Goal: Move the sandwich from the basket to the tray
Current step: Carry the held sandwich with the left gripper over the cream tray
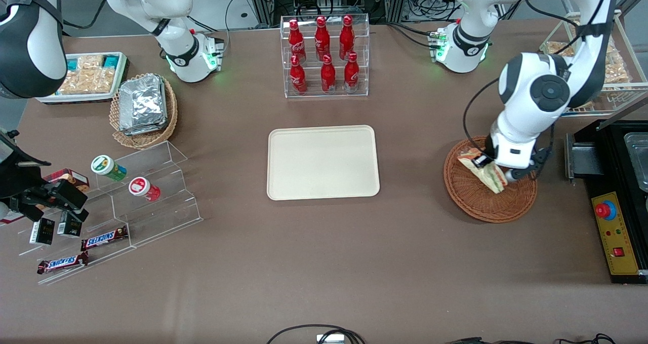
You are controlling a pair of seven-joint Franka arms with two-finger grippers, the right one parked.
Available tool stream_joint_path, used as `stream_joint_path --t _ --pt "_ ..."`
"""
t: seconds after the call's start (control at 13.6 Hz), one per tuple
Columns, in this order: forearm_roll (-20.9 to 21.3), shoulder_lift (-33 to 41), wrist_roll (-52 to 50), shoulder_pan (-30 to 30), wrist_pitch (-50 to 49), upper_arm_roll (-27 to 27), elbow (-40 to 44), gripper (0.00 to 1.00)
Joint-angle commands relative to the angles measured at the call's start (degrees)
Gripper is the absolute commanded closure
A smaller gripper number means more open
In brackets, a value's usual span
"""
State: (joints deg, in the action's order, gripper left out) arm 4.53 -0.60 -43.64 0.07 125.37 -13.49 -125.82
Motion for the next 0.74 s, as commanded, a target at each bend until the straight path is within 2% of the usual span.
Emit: stream_joint_path --t 0.0,0.37,0.51,0.66 --pt "0.9 -2.1 2.2 -0.4 -7.1 -4.6 7.8 1.0" --pt "2.1 -3.5 4.4 -0.5 -6.7 -12.7 10.1 1.0" --pt "2.4 -5.8 5.8 -1.9 -6.7 -15.2 12.3 1.0" --pt "5.2 -7.7 6.3 -5.8 -6.7 -15.3 14.0 1.0"
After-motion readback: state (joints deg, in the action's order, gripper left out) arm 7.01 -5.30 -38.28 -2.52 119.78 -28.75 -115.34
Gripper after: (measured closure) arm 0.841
